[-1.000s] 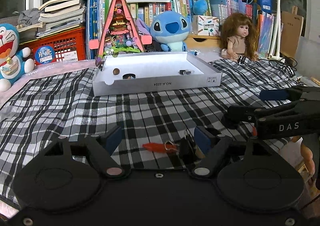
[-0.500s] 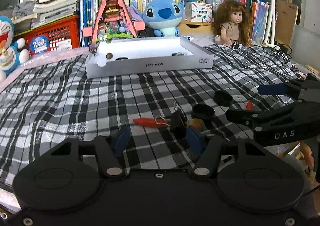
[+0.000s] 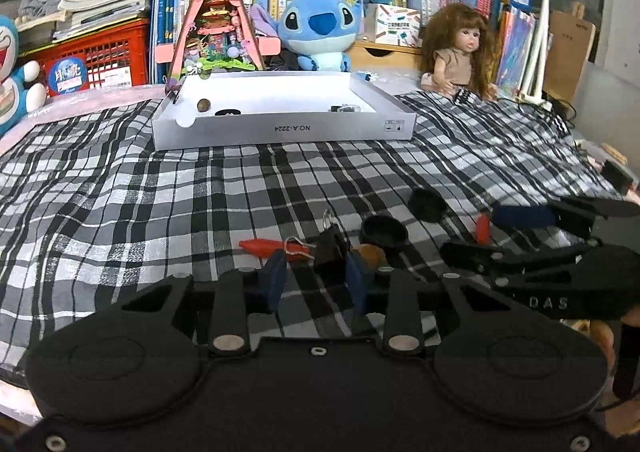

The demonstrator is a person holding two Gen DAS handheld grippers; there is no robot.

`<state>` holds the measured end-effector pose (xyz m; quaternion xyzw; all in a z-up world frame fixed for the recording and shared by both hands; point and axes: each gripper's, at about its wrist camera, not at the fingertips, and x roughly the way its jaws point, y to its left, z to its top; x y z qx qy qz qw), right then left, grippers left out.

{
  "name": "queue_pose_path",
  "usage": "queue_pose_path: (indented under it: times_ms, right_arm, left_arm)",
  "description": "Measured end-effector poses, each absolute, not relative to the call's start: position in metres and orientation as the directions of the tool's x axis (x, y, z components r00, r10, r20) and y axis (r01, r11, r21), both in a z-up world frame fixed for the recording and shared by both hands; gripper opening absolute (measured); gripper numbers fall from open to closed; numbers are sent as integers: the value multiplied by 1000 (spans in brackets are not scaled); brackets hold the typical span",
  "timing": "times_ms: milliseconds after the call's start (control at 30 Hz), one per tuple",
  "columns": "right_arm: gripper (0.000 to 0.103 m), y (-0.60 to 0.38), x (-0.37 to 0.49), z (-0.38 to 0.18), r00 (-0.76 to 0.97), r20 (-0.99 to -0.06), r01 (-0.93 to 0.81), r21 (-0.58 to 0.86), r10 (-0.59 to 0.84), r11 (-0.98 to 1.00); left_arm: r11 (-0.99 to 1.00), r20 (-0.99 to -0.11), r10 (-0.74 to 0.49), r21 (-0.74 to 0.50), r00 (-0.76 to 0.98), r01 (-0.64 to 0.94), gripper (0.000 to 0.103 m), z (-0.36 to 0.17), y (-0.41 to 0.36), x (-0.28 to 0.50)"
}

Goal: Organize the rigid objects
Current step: 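Grasp a black binder clip with the left tool while the right tool grasps the red marker, then carry the binder clip and red marker over the white tray with both tools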

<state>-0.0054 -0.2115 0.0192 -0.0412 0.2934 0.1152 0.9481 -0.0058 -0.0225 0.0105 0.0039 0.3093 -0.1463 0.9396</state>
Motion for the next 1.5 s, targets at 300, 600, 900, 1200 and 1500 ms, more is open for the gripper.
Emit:
queue_pose_path:
  times_ms: [300, 600, 900, 1200, 1500]
  right_arm:
    - [67, -215, -3, 19, 798, -572, -241, -10, 192, 971]
    - [20, -208, -3, 22, 800, -571, -250, -41, 183, 967]
    - [14, -212, 2, 28, 813, -554, -220, -7, 179, 976]
    - [13, -210, 14, 36, 820, -541, -202, 32, 186, 979]
    - [13, -212, 46, 52, 815, -546, -173, 90, 194, 981]
  left_arm:
    - [954, -583, -278, -74, 763, 292, 23, 6, -34, 10]
    - [957, -577, -273, -79, 770, 280, 17, 8, -32, 9]
    - [961, -560, -267, -91, 784, 262, 17, 18, -25, 12]
    - [969, -546, -243, -93, 802, 230, 17, 30, -17, 28]
    - [976, -531, -218, -113, 819, 187, 17, 50, -4, 64]
